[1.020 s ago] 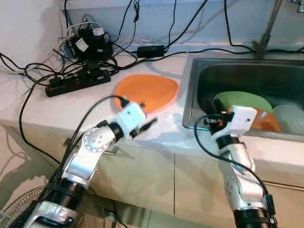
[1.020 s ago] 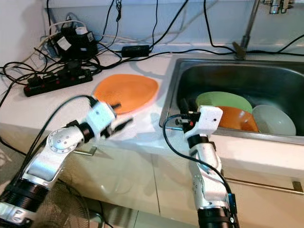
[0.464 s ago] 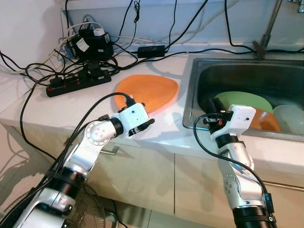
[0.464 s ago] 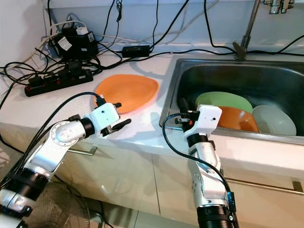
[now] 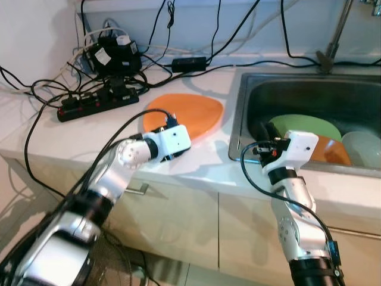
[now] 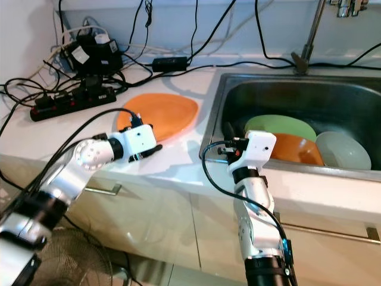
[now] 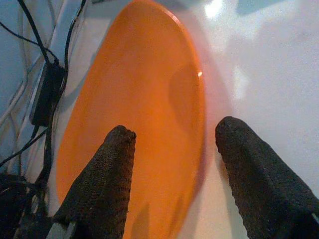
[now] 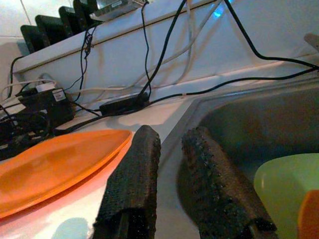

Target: Kitchen organization

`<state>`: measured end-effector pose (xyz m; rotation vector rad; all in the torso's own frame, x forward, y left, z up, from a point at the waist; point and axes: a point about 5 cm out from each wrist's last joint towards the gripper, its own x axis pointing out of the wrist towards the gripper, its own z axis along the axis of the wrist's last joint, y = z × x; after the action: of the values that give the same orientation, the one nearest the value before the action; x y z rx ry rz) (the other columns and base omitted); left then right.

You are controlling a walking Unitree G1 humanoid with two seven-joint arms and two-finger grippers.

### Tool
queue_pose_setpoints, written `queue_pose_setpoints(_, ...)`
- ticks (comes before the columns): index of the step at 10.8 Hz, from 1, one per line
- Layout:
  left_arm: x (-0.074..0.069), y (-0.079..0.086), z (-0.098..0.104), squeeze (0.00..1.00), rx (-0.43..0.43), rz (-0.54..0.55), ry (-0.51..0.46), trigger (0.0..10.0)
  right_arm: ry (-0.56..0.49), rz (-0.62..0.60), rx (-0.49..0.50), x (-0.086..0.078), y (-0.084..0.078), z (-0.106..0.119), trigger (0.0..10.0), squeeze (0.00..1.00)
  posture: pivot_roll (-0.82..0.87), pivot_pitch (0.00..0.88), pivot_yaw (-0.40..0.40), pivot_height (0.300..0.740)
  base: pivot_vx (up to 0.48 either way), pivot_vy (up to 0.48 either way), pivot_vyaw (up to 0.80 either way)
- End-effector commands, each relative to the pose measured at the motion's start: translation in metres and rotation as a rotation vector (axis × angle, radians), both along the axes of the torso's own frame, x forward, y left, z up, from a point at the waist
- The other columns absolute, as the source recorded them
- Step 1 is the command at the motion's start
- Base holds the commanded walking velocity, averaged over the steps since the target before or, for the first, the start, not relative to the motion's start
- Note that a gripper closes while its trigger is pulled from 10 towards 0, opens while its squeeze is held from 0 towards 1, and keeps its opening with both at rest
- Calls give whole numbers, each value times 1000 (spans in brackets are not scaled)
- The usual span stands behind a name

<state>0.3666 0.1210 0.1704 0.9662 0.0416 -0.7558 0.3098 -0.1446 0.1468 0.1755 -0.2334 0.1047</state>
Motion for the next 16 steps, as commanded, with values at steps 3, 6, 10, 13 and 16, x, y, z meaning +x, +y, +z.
queue_pose_setpoints(3, 8, 3, 2, 0, 73, 14, 1, 10000, 4, -1, 3, 3, 3, 1, 10000, 0, 40, 0, 157, 740, 0, 0, 0)
queue_pose_setpoints(6, 13, 1, -2, 0, 160, 13, -9, 10000, 2, 3, 4, 5, 4, 2, 10000, 0, 41, 0, 156, 740, 0, 0, 0)
queue_pose_setpoints(10, 18, -8, -17, 0, 232, 72, -20, 10000, 2, 2, 5, 6, 4, 2, 10000, 0, 32, 0, 157, 740, 0, 0, 0)
queue_pose_setpoints(13, 21, -14, -22, 0, 226, 110, -37, 0, 5, 0, 8, 6, 4, 2, 10000, 0, 32, 0, 156, 740, 0, 0, 0)
queue_pose_setpoints(16, 20, -16, -25, 0, 213, 96, -26, 0, 10, 0, 8, 5, 5, 1, 10000, 0, 32, 0, 159, 740, 0, 0, 0)
